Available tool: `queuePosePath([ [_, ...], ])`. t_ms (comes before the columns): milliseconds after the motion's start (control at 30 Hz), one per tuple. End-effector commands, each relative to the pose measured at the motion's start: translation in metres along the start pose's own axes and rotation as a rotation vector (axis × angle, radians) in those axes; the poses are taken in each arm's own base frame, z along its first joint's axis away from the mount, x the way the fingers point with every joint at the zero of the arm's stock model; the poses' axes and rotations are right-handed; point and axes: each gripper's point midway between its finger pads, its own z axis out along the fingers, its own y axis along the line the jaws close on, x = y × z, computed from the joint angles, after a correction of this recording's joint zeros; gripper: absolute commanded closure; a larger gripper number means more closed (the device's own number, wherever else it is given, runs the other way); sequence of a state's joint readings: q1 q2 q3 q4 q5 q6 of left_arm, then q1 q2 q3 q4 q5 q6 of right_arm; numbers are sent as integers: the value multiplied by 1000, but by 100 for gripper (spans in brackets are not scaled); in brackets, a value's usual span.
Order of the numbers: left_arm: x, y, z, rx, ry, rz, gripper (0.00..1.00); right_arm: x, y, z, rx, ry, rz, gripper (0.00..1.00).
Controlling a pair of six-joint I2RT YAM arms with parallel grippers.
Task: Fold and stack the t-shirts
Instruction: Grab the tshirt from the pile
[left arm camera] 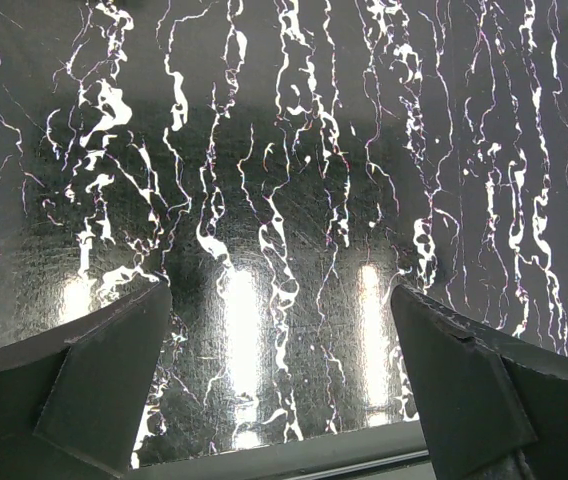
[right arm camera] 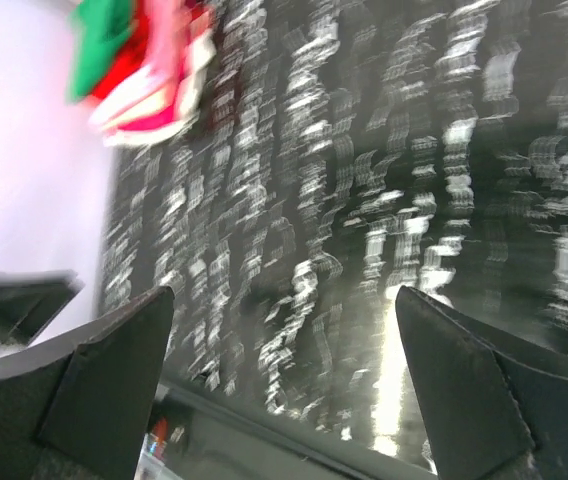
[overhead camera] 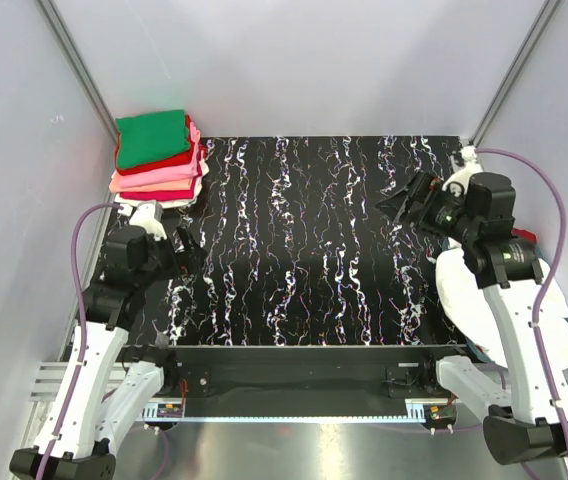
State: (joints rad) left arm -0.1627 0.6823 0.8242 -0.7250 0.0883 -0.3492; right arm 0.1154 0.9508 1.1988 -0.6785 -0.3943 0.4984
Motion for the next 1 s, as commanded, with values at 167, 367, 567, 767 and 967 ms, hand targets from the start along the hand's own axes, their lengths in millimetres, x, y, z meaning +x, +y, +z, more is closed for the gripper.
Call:
queuePosePath([
  [167,-9,-6,-1,26,-31,2,1,-15,-139,-30,763,-55,50,0],
  [367,-8,-11,-1,57,-30,12,1,-26,-229,-54,916,-76,312,0],
  [567,-9,-10,-2,46,-33,11,1,-35,-267,-50,991,-61,434,0],
  [767,-12,-12,-6,59,-58,13,1,-17,-286,-38,982,-16,540,0],
  [967,-13,-13,-8,64,-64,16,1,21,-307,-15,950,47,594,4],
])
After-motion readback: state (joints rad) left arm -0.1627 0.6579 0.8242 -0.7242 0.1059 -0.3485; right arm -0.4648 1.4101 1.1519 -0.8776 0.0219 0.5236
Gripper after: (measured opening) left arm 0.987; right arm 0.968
